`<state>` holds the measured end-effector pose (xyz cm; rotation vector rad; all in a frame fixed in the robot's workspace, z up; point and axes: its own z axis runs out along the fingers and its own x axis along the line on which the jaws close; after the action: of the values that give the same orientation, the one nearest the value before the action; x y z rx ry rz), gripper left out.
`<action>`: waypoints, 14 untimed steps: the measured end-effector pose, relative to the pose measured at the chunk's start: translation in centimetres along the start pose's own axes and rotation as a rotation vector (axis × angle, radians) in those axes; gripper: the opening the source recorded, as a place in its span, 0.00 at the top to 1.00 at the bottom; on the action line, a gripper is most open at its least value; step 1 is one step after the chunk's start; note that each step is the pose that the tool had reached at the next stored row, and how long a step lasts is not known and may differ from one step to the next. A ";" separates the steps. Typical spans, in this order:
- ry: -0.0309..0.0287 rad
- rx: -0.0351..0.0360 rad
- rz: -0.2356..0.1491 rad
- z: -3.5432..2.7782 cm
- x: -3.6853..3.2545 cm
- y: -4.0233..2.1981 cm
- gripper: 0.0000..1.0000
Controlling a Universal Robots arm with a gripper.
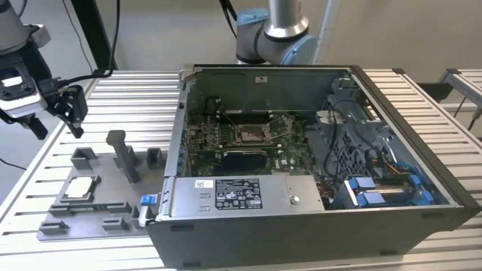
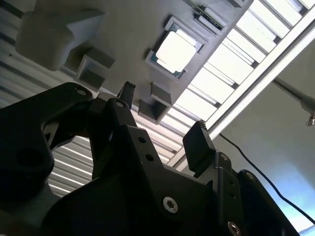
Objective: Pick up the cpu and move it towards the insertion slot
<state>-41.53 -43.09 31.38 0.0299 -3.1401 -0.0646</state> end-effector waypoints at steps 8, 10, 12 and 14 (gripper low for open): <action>0.0000 0.0000 0.000 0.86 0.02 -0.04 0.00; 0.0000 0.0000 0.000 1.19 0.03 -0.05 0.00; 0.0001 0.0000 0.000 1.54 0.08 -0.06 0.00; 0.0000 0.0000 0.000 1.93 0.14 -0.08 0.00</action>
<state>-41.66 -43.09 29.45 0.0299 -3.1400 -0.0646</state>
